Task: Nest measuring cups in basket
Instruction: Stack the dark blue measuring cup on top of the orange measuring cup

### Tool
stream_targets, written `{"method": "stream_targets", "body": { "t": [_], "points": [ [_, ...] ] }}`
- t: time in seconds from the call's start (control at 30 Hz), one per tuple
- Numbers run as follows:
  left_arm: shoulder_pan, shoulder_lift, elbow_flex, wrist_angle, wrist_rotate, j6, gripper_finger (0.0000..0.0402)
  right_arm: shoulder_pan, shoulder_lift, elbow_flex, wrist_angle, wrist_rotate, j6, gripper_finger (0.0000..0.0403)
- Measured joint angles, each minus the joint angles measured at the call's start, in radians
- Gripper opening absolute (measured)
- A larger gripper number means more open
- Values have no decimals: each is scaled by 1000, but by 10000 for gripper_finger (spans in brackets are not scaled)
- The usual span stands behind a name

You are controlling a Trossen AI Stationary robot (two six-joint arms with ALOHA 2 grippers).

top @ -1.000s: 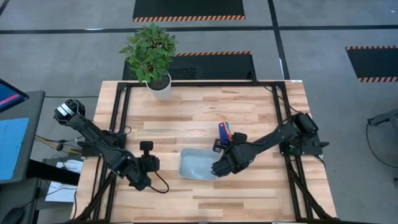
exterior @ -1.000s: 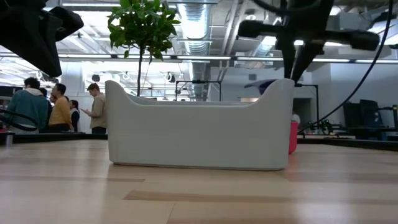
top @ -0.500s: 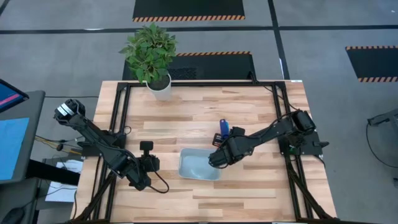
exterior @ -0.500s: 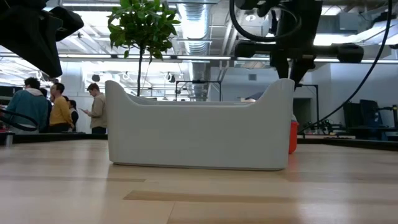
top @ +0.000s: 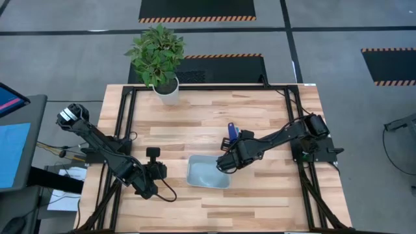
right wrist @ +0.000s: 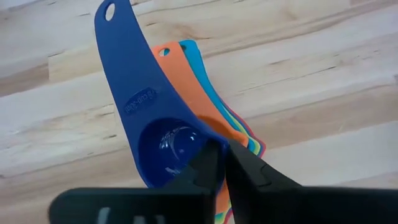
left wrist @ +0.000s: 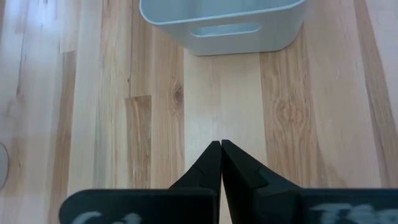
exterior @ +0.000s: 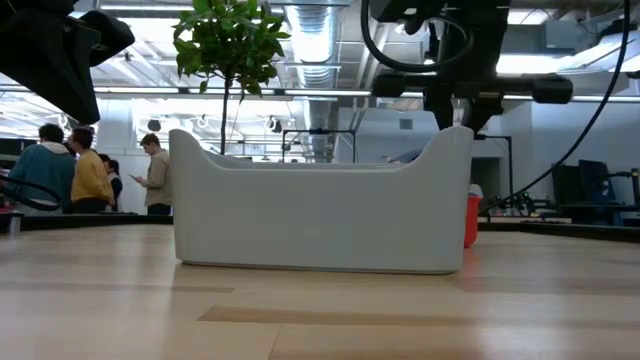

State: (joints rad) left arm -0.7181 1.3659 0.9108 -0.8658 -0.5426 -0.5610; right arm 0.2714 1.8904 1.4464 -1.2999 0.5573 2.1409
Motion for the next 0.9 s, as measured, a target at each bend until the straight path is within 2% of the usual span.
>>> {"method": "stream_targets", "body": {
  "t": [0.13,0.43,0.6,0.8,0.9],
  "points": [
    [0,0,0,0,0,0,0,0,0,0,-1,-38,-2,62],
    [0,0,0,0,3,-1,0,-8,0,0,-1,-51,-4,65],
    [0,0,0,0,3,-1,0,-13,0,0,8,-90,-53,66],
    [0,0,0,0,13,-1,0,-12,0,1,-9,-89,-50,66],
    [0,0,0,0,15,25,0,-12,0,1,-54,-87,-100,66]
  ]
}}
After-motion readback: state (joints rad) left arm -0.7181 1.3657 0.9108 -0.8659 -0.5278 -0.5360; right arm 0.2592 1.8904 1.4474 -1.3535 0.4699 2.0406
